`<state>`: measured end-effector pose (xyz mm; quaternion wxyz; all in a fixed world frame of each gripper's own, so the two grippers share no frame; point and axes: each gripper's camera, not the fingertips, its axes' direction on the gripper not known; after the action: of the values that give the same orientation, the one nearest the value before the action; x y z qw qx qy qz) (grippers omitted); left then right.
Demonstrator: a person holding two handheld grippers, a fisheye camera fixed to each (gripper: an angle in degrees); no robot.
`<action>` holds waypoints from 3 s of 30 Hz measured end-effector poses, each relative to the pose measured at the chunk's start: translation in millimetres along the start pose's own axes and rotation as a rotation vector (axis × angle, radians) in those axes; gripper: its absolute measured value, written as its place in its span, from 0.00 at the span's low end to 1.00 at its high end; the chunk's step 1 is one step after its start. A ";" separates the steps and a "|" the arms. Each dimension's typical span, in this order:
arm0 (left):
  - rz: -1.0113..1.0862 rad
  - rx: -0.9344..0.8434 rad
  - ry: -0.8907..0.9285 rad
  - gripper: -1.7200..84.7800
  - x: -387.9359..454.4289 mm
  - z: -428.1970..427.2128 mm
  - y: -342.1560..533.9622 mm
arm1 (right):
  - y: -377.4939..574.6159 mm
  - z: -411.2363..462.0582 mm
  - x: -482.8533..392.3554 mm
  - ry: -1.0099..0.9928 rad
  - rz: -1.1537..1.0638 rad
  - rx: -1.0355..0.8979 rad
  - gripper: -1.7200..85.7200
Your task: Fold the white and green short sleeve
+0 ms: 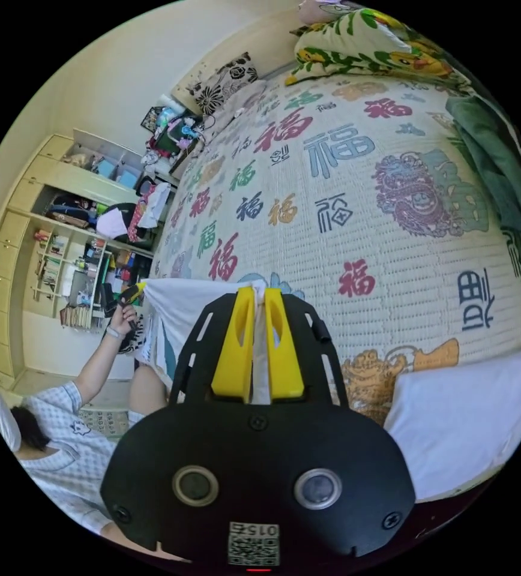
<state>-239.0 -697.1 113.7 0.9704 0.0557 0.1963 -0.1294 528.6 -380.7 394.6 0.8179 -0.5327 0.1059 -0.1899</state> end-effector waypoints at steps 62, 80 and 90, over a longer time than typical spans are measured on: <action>-0.468 0.306 -0.117 0.01 50.2 47.9 407.2 | -45.0 775.2 -542.6 0.906 -1.023 -0.911 0.01; 0.472 0.010 0.065 0.01 335.3 264.7 386.2 | -68.2 323.5 -299.1 0.414 -0.484 -0.387 0.01; 0.631 -0.270 0.037 0.01 409.9 449.5 381.4 | -34.0 172.1 -104.8 0.296 -0.203 -0.224 0.02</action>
<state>394.5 -496.1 385.7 0.9575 -0.0128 0.2025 0.2052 491.5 -205.5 493.1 0.7060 -0.5944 0.1909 -0.3344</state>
